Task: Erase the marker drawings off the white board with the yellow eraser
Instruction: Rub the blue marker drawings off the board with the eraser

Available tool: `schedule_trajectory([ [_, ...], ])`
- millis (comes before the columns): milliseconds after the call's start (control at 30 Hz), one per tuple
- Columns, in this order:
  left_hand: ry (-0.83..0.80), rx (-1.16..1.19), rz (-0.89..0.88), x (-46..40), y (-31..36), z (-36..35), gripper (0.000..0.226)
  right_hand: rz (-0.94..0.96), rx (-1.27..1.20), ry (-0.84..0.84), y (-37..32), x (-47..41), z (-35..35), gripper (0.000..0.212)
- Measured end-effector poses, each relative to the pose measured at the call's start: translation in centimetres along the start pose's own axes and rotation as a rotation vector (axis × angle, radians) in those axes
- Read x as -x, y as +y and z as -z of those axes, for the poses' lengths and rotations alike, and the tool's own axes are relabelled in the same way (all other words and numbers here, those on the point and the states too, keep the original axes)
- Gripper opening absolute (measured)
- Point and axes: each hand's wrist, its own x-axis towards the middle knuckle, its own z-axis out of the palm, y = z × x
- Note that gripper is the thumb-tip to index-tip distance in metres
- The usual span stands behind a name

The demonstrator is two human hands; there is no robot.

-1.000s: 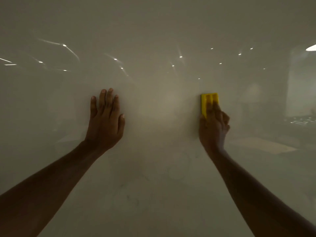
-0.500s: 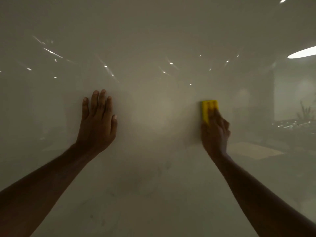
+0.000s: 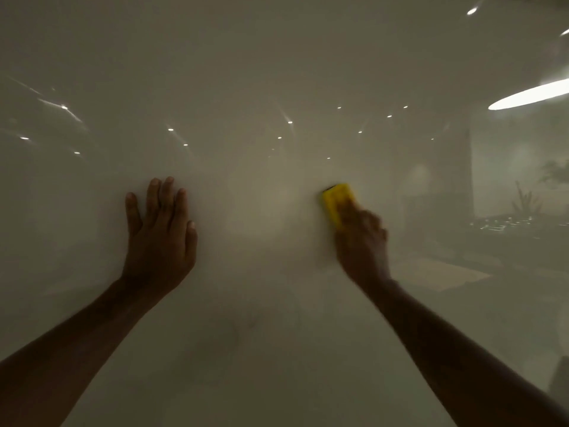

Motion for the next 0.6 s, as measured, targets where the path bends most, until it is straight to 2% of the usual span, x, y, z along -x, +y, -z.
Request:
schedule_trajectory([
  [67,0.003,-0.010,-0.004,0.1,0.0,-0.1,0.054,-0.380,-0.064,0.059,2.2,-2.0,0.6,0.062],
  [100,0.000,-0.015,-0.003,0.0,0.0,-0.1,0.054,-0.482,-0.077,0.081,2.1,-2.1,0.4,0.062],
  [133,-0.002,-0.017,-0.004,0.0,0.1,-0.1,0.055,-0.492,-0.070,0.104,1.5,-1.4,0.0,0.061],
  [200,0.003,-0.016,0.003,0.1,0.3,-0.1,0.055,-0.298,-0.039,0.098,-0.8,2.1,-1.1,0.063],
  [333,0.011,-0.005,0.025,-0.1,0.7,-0.2,0.055,0.373,-0.021,-0.167,-3.3,12.6,-2.6,0.066],
  [400,0.011,-0.007,0.025,0.0,0.7,-0.3,0.055,0.544,-0.012,-0.223,-1.7,13.1,-2.1,0.063],
  [433,0.012,-0.009,0.024,0.0,0.7,-0.3,0.055,0.527,-0.016,-0.201,-0.6,12.2,-1.8,0.062],
  [467,0.015,-0.010,0.022,0.1,0.7,-0.3,0.055,0.433,-0.025,-0.154,0.6,11.0,-1.7,0.063],
  [600,0.011,-0.006,0.002,0.3,0.3,-0.1,0.055,-0.269,-0.037,0.056,4.6,6.6,-0.6,0.060],
])
